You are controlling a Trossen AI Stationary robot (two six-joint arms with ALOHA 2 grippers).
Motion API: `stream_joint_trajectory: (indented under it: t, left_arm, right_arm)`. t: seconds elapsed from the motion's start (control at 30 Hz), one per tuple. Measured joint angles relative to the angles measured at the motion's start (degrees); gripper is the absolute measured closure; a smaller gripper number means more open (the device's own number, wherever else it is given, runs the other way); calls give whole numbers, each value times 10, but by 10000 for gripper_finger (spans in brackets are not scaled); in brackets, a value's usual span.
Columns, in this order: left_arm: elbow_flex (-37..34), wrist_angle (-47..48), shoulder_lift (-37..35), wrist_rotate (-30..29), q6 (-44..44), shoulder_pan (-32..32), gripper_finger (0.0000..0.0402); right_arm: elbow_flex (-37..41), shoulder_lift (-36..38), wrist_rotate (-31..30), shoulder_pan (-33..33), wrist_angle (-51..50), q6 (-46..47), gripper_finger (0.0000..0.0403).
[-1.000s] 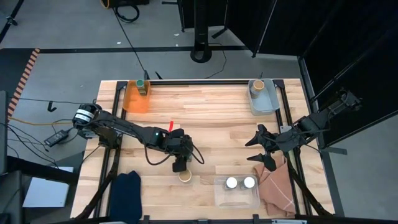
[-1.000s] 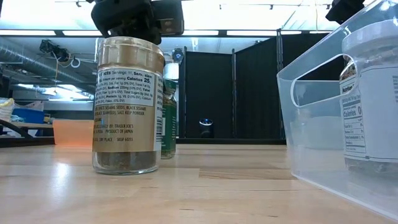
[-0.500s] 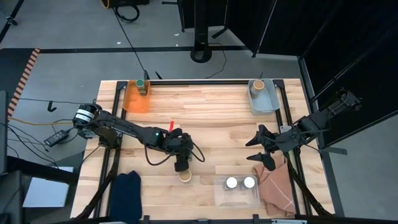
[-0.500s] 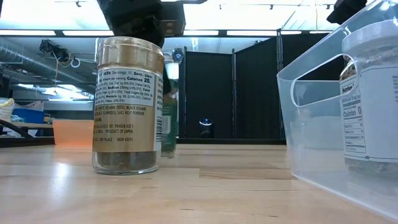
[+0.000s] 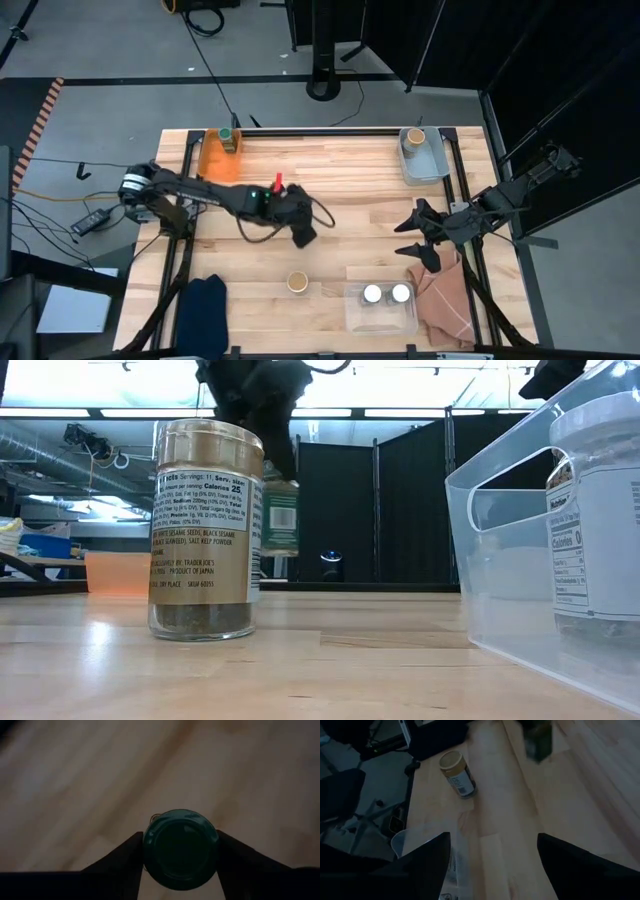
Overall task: Sort spices by type
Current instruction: Put the green seasoning bottle into the orange bin
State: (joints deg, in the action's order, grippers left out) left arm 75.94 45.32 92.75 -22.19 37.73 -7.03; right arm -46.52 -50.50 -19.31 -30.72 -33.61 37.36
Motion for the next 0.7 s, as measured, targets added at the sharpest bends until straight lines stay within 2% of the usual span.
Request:
stream_joint_trajectory:
  t: [0.27,0.57,0.7]
  left_arm:
    - [10,65,-76,-12,-32,92,203]
    - [9,164,-183,-98,-61,222,200]
    - [-9,163,-228,-100,-62,284,199]
  right_arm:
    - [0,0,-2,0,0,0,98]
    - [0,0,-7,0,0,2,98]
    - [0,0,-9,1,0,5,98]
